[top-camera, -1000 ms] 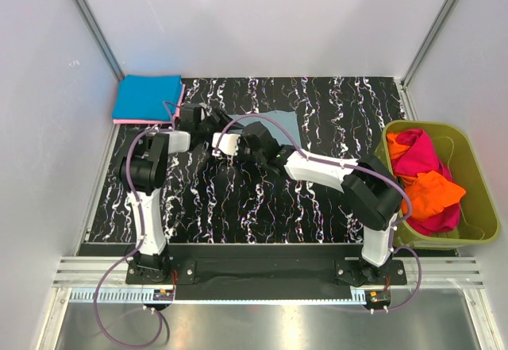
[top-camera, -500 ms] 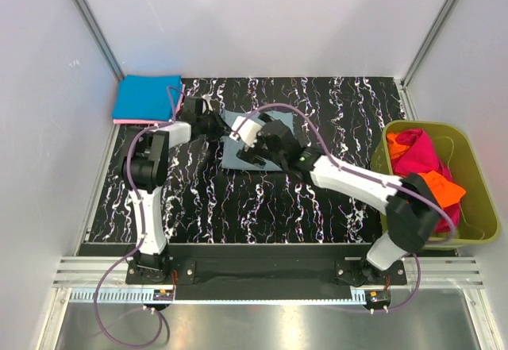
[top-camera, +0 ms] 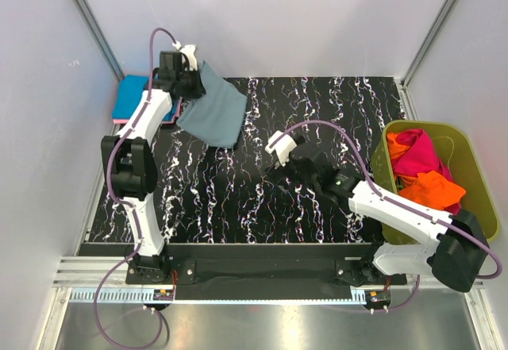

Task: Fold and stack the t-shirts
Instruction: Neatly place the folded tshirt to the corner

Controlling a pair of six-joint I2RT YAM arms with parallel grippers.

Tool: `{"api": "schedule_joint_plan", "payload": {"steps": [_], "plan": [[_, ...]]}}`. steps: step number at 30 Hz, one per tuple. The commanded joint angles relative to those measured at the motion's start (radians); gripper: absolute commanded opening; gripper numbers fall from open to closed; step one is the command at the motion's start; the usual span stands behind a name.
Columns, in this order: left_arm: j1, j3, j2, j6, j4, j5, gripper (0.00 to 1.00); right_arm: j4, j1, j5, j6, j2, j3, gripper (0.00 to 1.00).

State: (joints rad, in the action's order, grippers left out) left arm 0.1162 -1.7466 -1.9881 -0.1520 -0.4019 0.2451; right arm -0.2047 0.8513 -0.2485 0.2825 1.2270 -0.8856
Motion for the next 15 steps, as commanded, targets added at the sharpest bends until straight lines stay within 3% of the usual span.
{"api": "schedule_joint_plan", "payload": {"steps": [1,8,15], "plan": [[-0.027,-0.168,-0.038,0.224,-0.057,-0.072,0.00,-0.010,-0.005,0.012,-0.046,-0.027,0.025,1.00],[-0.043,-0.359,-0.092,0.457,-0.156,-0.213,0.00,-0.027,-0.006,0.020,-0.029,-0.027,0.030,1.00],[-0.085,-0.439,-0.121,0.519,-0.195,-0.228,0.00,-0.013,-0.006,0.031,-0.025,0.071,-0.018,1.00]]}}
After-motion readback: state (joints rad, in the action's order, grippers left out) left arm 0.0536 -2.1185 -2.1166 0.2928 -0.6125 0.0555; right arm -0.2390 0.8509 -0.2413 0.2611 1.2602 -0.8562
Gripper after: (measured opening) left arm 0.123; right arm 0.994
